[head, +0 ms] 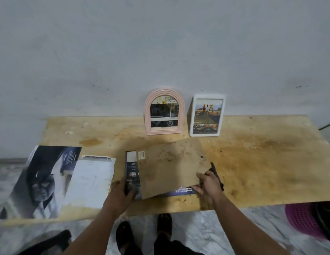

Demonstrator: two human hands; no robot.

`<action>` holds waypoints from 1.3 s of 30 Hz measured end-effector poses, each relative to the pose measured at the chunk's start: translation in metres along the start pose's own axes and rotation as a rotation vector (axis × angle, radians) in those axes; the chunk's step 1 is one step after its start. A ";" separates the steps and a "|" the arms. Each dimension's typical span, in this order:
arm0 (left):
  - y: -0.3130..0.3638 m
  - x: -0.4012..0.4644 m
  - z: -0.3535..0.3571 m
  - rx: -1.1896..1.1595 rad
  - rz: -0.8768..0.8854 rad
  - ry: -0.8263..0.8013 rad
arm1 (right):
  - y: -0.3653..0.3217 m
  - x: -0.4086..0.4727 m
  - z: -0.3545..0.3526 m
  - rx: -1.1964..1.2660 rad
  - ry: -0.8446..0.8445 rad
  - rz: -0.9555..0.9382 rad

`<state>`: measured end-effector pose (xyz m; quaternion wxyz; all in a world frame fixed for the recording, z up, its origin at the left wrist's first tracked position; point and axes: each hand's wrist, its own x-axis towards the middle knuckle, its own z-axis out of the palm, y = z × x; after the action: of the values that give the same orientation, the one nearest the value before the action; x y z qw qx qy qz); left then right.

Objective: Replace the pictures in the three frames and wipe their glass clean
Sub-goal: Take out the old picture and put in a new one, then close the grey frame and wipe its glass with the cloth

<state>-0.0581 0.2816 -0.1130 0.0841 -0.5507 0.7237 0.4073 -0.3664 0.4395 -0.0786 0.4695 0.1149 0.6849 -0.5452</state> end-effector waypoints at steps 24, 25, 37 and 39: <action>-0.002 0.006 -0.006 0.046 -0.057 0.000 | 0.042 -0.012 0.045 -1.048 0.122 -0.245; -0.002 0.006 -0.006 0.050 -0.059 0.000 | 0.040 -0.010 0.044 -1.091 0.123 -0.231; 0.014 0.007 -0.013 0.122 -0.057 0.177 | 0.007 -0.001 0.058 -1.525 0.129 -0.398; 0.020 0.017 -0.016 0.174 0.003 0.161 | -0.002 0.009 0.067 -1.581 0.019 -0.483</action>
<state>-0.0768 0.2598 -0.1021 0.0726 -0.5710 0.7617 0.2974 -0.3377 0.3778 -0.0815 0.2761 -0.3950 0.8761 0.0126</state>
